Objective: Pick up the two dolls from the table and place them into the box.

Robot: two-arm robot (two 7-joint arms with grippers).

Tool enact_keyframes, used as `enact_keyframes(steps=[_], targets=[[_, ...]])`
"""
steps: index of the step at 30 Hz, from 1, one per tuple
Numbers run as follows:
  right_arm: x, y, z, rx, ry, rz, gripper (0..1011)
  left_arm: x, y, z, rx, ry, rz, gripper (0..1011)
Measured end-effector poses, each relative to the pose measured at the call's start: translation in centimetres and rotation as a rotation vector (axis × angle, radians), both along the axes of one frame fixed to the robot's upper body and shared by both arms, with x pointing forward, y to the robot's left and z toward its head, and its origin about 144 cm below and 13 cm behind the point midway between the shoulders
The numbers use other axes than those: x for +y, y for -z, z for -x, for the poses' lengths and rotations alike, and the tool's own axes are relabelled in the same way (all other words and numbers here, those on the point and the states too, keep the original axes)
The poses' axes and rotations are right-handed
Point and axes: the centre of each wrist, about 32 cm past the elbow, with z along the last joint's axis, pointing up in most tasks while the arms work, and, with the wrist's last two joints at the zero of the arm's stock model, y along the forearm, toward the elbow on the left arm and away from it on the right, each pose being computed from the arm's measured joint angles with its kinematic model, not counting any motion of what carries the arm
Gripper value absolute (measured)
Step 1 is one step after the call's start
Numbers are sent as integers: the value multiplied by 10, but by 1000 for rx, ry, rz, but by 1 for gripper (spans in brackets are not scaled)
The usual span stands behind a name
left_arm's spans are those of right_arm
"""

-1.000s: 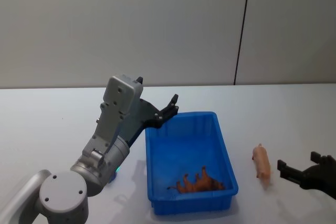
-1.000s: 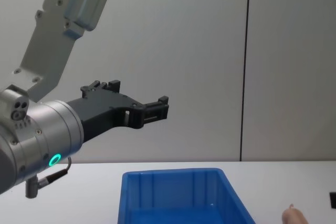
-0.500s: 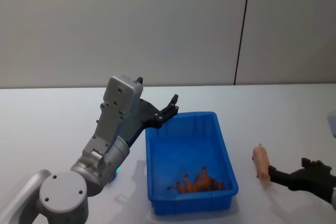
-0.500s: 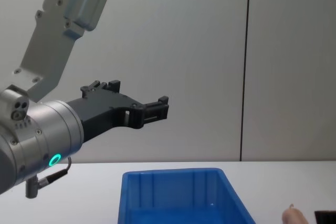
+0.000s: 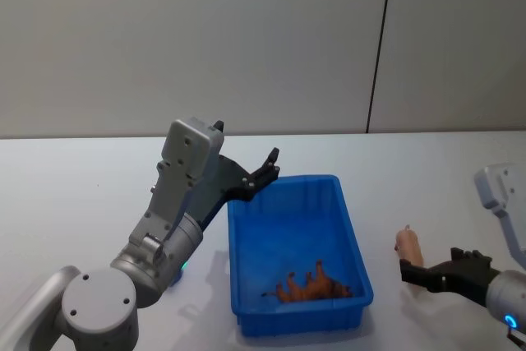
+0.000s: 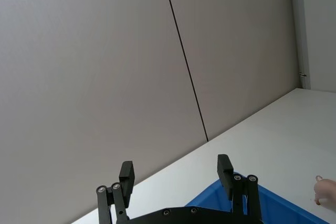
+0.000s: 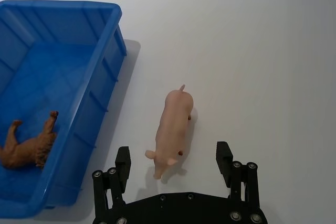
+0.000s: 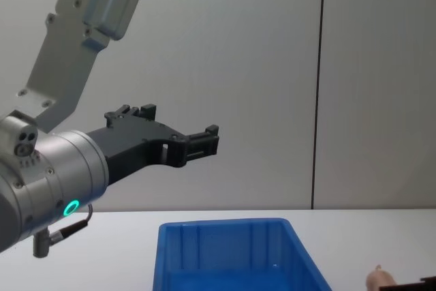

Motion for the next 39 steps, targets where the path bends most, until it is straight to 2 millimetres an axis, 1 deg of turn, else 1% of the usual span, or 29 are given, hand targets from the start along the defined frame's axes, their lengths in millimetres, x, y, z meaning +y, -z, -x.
enact_keyframes(steps=[11,27,30,32,34,36,37,38,39], targets=[[12,12,-23,44,7,1,1001,0,0,0,0,0,0,1001],[20,17,-52,64,0,-6,994,0,0,0,0,0,0,1001],[21,17,-54,64,-1,-7,927,0,0,0,0,0,0,1001],[21,17,-56,64,-2,-7,902,0,0,0,0,0,0,1001],[21,17,-57,63,-2,-7,832,0,0,0,0,0,0,1001],[22,17,-58,64,-3,-8,797,0,0,0,0,0,0,1001],[22,17,-59,64,-3,-8,744,0,0,0,0,0,0,1001],[22,17,-59,64,-3,-8,731,0,0,0,0,0,0,1001],[22,17,-60,64,-4,-8,676,0,0,0,0,0,0,1001]])
